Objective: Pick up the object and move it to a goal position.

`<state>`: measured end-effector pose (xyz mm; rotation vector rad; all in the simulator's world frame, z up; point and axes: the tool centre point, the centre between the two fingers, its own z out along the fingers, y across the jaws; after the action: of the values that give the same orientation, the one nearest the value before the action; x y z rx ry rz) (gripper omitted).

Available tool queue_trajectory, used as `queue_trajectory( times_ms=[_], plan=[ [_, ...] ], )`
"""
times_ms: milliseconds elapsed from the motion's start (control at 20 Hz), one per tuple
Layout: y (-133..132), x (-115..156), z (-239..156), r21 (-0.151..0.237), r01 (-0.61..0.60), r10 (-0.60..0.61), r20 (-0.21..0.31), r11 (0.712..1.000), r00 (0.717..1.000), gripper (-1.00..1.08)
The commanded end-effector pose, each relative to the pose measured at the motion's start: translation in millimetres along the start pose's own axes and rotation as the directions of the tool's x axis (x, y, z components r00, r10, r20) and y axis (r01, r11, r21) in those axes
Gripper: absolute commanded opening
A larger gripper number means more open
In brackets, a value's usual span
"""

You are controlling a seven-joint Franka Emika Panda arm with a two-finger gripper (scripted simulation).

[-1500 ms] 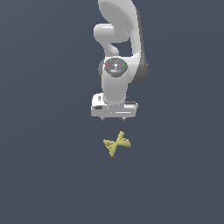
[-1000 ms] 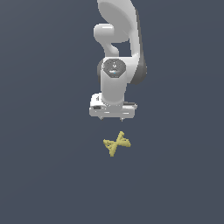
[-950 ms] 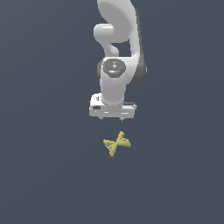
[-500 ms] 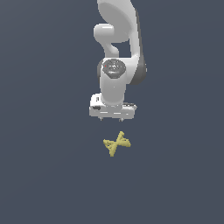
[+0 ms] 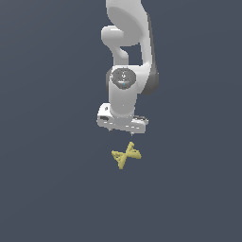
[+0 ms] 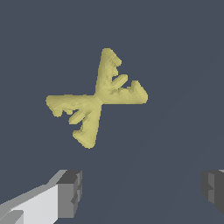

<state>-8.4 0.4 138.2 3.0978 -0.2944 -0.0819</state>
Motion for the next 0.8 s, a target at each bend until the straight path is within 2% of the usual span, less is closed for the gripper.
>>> queue_trajectory(
  times_ms=[0,350,750],
  plan=[
    [-2,4,3,0.003,-0.052,0.052,-0.002,0.999,0.999,1.0],
    [-10,18,12,0.015,-0.235,0.236,-0.008,0.972,0.972,1.0],
    [-20,34,24,0.03,-0.441,0.442,-0.011,0.897,0.897,1.0]
  ],
)
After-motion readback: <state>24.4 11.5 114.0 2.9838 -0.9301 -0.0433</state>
